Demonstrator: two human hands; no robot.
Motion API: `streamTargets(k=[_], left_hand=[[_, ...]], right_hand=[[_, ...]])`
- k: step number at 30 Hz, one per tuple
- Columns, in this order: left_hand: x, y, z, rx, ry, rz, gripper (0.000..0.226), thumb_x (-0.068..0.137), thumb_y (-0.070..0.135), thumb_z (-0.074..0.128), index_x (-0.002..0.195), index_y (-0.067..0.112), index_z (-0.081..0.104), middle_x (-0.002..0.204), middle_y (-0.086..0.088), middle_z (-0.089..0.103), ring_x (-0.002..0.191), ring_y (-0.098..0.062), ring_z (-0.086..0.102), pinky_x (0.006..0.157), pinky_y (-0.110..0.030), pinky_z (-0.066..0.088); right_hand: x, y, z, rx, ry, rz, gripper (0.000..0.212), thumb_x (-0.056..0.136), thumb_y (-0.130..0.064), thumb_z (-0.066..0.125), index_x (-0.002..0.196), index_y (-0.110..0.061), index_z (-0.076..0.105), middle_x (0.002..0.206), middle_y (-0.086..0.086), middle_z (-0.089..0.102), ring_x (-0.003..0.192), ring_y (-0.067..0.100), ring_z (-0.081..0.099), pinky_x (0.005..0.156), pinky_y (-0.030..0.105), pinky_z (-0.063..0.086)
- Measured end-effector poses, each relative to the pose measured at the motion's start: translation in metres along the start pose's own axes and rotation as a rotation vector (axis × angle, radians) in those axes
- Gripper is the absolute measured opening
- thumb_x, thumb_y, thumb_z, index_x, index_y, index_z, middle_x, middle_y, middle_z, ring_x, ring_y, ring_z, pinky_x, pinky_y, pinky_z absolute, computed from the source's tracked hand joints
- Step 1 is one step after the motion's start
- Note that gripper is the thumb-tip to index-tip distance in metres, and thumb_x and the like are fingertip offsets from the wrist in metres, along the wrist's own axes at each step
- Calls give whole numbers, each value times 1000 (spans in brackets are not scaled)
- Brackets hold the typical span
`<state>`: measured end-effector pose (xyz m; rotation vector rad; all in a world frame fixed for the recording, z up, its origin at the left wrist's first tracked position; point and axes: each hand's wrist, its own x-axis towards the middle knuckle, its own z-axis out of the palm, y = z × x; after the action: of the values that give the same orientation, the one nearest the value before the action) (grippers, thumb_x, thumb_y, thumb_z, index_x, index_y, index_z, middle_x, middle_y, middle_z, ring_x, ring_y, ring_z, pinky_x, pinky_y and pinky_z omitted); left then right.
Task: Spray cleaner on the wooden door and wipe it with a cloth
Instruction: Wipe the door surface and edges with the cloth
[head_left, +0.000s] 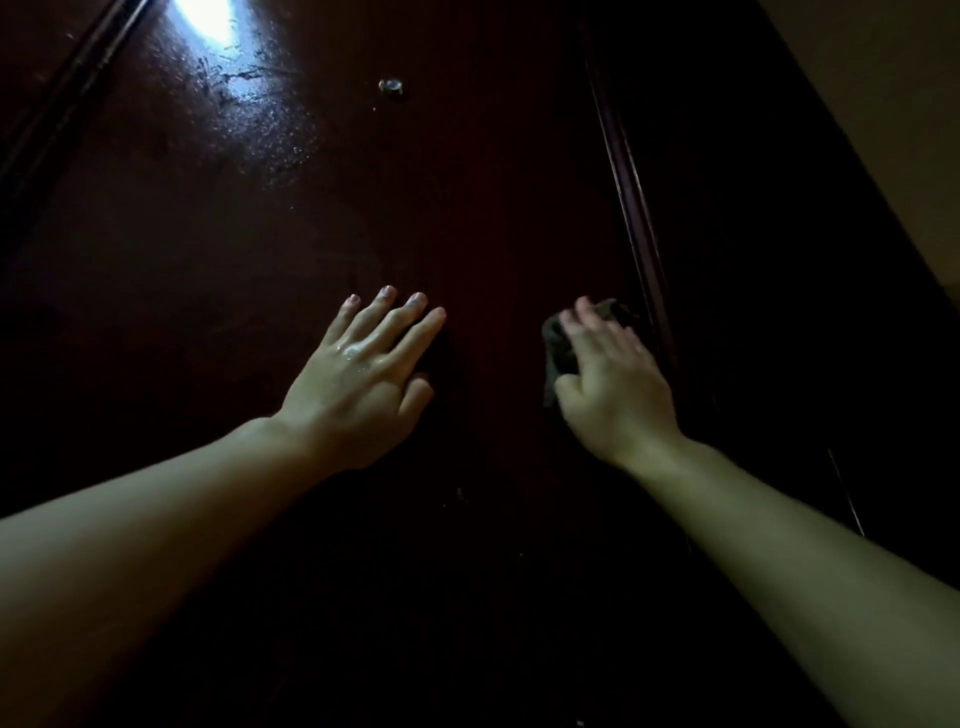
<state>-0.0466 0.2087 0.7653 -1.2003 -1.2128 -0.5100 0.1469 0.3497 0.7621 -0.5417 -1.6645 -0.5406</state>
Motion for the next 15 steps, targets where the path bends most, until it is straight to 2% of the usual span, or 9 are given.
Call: streamTargets(k=[1,3,4,6,8,9,11,13,15], left_hand=[[0,-2,0,-17,6,5,72,84,44,14,150,18,25,157,-8,22,147,-26,9,120,-44,2],[0,-4,0,-6,16,21,68,86,41,18,149,17,30,155,-10,28,146,-28,16,119,-46,8],[-1,-5,1,23,20,28,66,87,41,21,148,17,33,154,-11,30,145,-30,19,118,-49,11],[-4,-3,4,113,10,38,63,90,43,22,147,17,35,153,-14,31,143,-34,23,116,-54,16],[-6,1,7,180,-7,32,66,92,49,20,147,17,33,154,-15,29,143,-35,21,116,-56,16],[-6,3,8,195,-12,24,68,91,53,19,148,17,31,154,-15,28,144,-35,20,115,-57,16],[-5,5,9,216,-22,16,72,90,57,19,148,16,30,155,-15,27,144,-35,19,115,-58,15],[-4,4,9,238,-34,25,74,89,59,19,149,16,29,154,-15,27,144,-36,19,114,-59,16],[-4,3,9,244,-43,34,75,88,60,19,149,18,28,154,-15,27,144,-37,19,114,-59,17]], right_hand=[[-11,-15,4,4,24,-77,75,73,-35,33,146,-15,35,156,6,26,142,25,29,118,36,10],[-56,-43,20,49,16,-382,66,71,-32,41,133,-14,52,143,10,48,129,30,46,116,41,23],[-86,-53,28,44,-12,-547,56,74,-31,46,127,-17,55,137,7,53,125,28,50,114,42,29],[-134,-57,36,33,-29,-841,34,89,-31,53,122,-24,61,136,1,56,121,20,54,107,40,39],[-145,-38,40,34,-14,-985,29,94,-32,53,120,-26,63,137,0,56,122,16,55,107,37,39],[-139,-26,38,0,-14,-985,34,92,-34,52,123,-25,60,139,2,54,122,17,54,109,39,37],[-111,0,29,-67,-46,-823,56,78,-37,52,131,-21,50,144,6,48,127,23,49,113,42,30],[-70,20,17,-100,-4,-534,68,71,-36,47,137,-18,47,147,9,43,132,27,45,116,39,22],[-32,32,3,-129,48,-253,72,75,-37,37,143,-17,40,153,7,34,138,24,36,117,35,12]])
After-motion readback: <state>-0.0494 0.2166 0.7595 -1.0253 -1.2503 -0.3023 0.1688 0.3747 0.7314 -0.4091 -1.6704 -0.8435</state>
